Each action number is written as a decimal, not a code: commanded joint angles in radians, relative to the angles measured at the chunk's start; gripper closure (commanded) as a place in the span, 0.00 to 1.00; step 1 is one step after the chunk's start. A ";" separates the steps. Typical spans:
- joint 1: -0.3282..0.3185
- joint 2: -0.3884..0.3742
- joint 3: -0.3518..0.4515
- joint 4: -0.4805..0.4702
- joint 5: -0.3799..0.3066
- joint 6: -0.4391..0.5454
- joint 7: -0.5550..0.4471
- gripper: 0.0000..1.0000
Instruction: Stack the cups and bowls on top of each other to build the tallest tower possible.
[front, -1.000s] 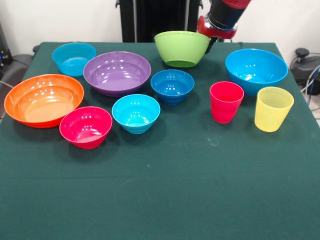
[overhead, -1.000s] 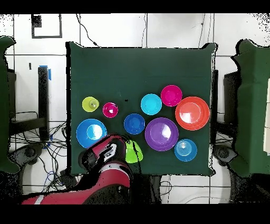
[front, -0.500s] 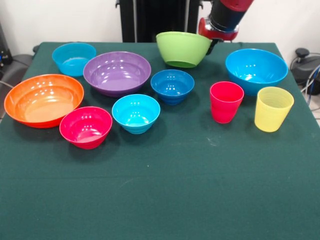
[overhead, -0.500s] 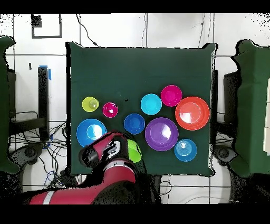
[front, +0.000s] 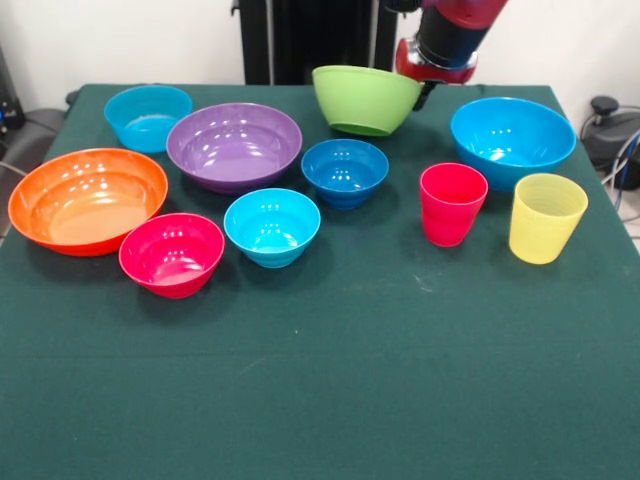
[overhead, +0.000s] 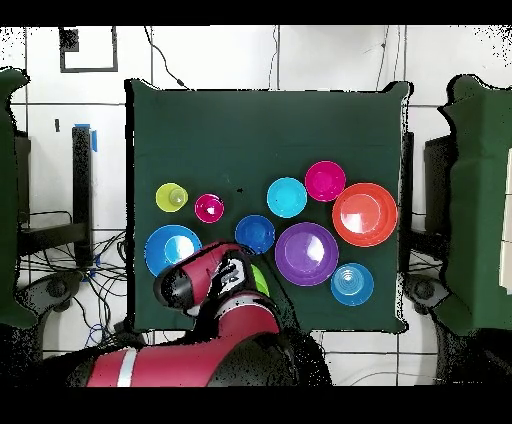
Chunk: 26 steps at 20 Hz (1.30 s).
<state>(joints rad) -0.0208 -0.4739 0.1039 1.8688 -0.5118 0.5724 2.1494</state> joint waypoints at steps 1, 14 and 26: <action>-0.036 0.098 0.168 -0.186 -0.037 0.037 -0.186 1.00; -0.076 0.102 0.232 -0.227 -0.067 0.125 -0.212 1.00; -0.106 0.104 0.259 -0.203 -0.102 0.106 -0.219 1.00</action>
<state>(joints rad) -0.1120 -0.4463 0.2261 1.7780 -0.5232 0.7525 2.1494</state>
